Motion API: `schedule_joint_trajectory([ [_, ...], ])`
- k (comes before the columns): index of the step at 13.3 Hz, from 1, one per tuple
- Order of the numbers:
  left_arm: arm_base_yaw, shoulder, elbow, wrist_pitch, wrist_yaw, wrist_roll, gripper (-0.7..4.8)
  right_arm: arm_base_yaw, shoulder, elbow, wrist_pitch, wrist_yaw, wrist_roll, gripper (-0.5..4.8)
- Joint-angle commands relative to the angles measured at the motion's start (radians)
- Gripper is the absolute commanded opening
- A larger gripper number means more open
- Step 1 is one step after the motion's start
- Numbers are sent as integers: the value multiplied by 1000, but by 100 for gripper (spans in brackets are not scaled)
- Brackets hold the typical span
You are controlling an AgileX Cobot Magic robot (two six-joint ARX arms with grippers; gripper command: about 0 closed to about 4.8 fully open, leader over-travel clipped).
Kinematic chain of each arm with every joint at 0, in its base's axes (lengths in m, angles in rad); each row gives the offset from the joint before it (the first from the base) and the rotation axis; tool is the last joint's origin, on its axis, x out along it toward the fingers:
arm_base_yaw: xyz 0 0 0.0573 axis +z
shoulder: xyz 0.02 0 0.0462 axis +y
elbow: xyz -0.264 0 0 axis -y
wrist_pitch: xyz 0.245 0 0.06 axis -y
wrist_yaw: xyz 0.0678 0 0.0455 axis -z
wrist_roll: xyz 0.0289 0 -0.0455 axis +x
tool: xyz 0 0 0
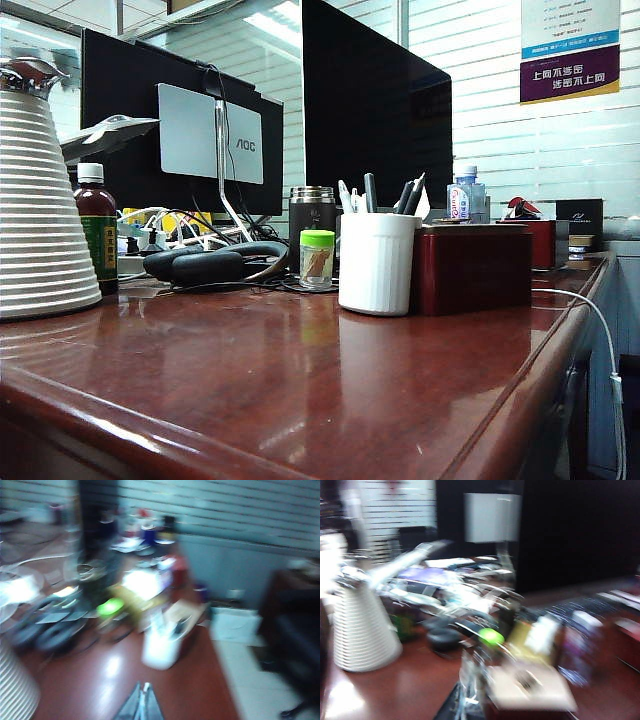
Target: Pick up all the pens on the desk and put them into the pen holder one by one.
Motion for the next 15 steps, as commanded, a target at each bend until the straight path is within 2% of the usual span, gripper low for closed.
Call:
schedule_joint_trajectory([
  [1, 2, -199, -67, -132, -26, -29, -6, -1, -287, -149, -69, 25, 74, -2],
  [2, 2, -269, -225, -56, 13, -83, -6, 0, -321, -248, -66, -11, 136, -2],
  [3, 2, -292, -333, 12, 29, -134, -6, 0, -314, -296, -25, -25, 139, -2],
  [4, 2, -300, -451, 138, 76, -148, -6, 1, -311, -369, 60, -58, 138, -2],
  [5, 2, -299, -571, 303, 132, -154, -6, 1, -311, -435, 136, -65, 138, -2],
  [6, 3, -298, -795, 620, 138, -163, -6, 2, -311, -566, 264, -66, 138, -2],
  [7, 2, -298, -925, 712, 134, -164, -6, 2, -311, -658, 284, -64, 138, -2],
  [10, 2, -299, -1006, 710, 113, -163, -6, 2, -311, -719, 272, -64, 145, -2],
  [12, 2, -299, -1041, 710, 113, -152, -6, 1, -311, -742, 205, -63, 145, -2],
  [15, 2, -299, -1081, 742, 113, -153, -6, 0, -313, -805, 246, -64, 145, -2],
])
